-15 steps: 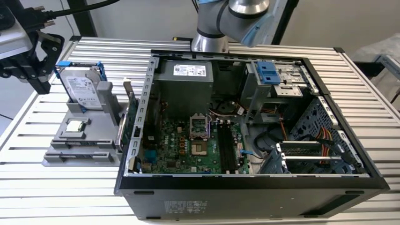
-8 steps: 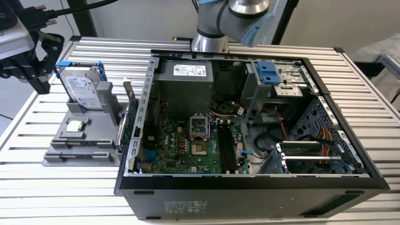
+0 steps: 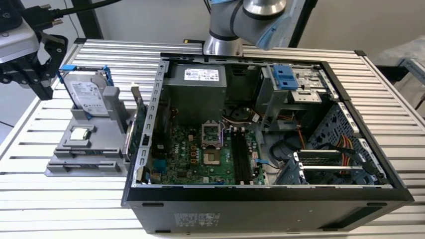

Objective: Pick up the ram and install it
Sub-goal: 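Pick up the ram and move it above insertion slot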

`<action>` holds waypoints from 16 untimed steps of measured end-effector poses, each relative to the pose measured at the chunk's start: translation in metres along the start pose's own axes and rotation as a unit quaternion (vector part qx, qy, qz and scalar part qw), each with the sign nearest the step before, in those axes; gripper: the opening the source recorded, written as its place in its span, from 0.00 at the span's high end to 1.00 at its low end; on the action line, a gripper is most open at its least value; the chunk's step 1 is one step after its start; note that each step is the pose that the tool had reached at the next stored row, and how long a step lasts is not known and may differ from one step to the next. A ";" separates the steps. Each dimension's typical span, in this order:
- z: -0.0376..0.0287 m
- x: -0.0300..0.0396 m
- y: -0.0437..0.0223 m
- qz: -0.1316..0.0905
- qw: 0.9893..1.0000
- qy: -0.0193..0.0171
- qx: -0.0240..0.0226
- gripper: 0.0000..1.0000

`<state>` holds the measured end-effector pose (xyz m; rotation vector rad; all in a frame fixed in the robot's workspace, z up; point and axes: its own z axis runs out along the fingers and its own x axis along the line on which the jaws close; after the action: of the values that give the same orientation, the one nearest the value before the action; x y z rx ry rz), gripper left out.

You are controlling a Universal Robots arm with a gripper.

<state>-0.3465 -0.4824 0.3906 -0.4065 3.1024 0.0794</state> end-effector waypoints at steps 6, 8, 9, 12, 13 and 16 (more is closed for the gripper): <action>0.0001 0.0000 0.0000 -0.017 1.000 0.001 0.000 1.00; 0.0000 0.0000 0.0000 -0.023 1.000 0.001 0.000 1.00; 0.0000 0.0000 0.0000 -0.026 1.000 0.001 0.000 1.00; 0.0000 0.0000 0.0000 -0.034 0.999 0.002 -0.001 1.00; 0.0000 0.0000 0.0000 -0.037 0.999 0.002 -0.001 1.00; 0.0000 0.0000 0.0000 -0.048 0.999 0.002 -0.001 1.00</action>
<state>-0.3465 -0.4824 0.3906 -0.5542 3.0819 0.0802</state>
